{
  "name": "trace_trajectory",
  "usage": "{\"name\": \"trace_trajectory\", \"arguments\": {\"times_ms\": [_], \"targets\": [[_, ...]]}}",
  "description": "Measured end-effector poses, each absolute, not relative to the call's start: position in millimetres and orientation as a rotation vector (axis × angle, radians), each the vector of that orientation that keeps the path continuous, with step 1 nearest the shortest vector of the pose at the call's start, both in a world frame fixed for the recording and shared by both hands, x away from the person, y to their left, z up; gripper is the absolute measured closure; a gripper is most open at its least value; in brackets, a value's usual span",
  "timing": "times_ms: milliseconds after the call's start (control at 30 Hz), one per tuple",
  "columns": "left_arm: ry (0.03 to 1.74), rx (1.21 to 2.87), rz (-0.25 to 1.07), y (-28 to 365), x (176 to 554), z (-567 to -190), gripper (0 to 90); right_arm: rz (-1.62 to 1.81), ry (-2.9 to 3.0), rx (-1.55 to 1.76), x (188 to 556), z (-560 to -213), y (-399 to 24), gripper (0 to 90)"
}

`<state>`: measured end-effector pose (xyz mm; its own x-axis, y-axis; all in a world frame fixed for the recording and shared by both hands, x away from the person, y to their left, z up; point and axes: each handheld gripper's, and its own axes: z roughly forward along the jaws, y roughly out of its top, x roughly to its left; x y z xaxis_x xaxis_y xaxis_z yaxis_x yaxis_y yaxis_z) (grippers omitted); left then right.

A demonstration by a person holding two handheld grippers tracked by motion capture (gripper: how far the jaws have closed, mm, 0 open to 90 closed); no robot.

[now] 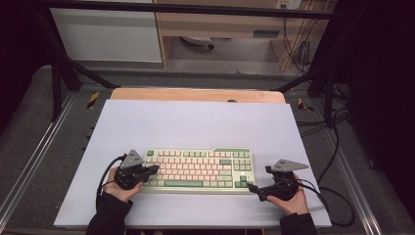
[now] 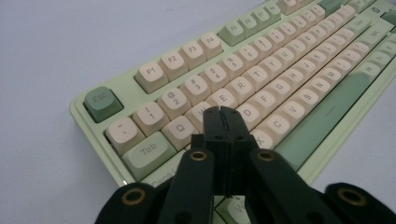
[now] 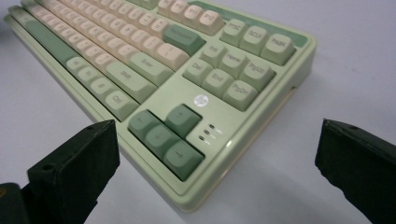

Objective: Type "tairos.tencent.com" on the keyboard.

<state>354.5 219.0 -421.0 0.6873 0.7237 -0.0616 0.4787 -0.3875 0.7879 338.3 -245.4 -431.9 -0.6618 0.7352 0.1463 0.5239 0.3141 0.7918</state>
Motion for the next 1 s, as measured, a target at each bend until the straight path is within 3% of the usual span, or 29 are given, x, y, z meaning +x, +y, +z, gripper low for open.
{"name": "trace_trajectory", "arguments": {"times_ms": [267,1000], "targets": [[0.910,2.058,0.369,218.9,353.3,-419.7,90.0,1.292,2.351,1.088,337.3,-422.0,-224.3,6.8],[0.900,2.054,0.367,219.2,353.4,-420.6,90.0,1.345,2.384,0.987,351.9,-406.8,-154.2,39.1]]}}
